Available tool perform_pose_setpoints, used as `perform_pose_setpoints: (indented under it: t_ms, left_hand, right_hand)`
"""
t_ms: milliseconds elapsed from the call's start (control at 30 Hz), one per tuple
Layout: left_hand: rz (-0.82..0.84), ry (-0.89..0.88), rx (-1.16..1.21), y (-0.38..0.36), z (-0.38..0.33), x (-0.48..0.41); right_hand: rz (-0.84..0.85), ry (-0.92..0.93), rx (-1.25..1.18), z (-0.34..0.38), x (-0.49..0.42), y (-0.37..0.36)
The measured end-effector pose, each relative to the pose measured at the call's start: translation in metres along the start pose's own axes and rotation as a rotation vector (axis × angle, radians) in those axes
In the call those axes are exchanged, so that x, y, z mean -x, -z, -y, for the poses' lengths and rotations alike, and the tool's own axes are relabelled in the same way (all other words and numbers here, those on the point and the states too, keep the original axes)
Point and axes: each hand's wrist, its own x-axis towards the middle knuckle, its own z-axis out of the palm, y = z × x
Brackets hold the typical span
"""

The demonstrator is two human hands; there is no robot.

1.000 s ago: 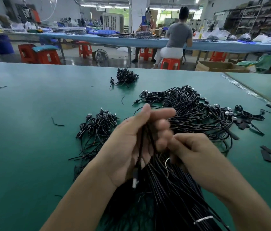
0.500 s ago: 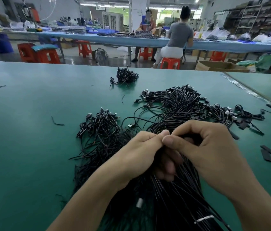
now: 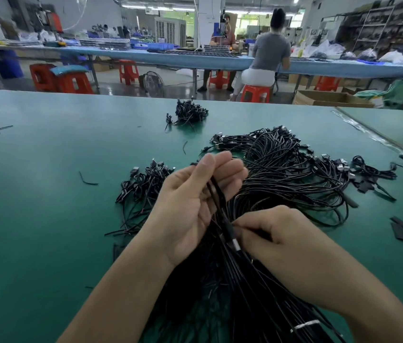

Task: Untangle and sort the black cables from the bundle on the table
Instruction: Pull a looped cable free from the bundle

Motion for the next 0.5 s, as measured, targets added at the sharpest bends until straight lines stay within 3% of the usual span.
perform_pose_setpoints:
  t_ms: [67,167,267,400,500]
  left_hand:
    - [-0.08,-0.082,-0.351,0.004,0.008,0.0]
    - [0.058,0.01,-0.788,0.0,0.012,0.01]
    - [0.21,0.288,-0.677,-0.008,0.008,0.015]
    - [0.279,0.346,-0.555,-0.005,0.003,0.015]
    - [0.385,0.42,-0.326,-0.003,-0.003,0.016]
  right_hand:
    - [-0.065,0.045,0.045,0.001,0.001,0.003]
    - [-0.273,0.122,0.005,0.002,0.002,0.008]
    - [-0.39,0.15,-0.151,-0.001,0.001,0.012]
    - [-0.375,0.151,-0.306,-0.009,-0.001,0.017]
    - [-0.265,0.13,-0.479,-0.011,-0.003,0.015]
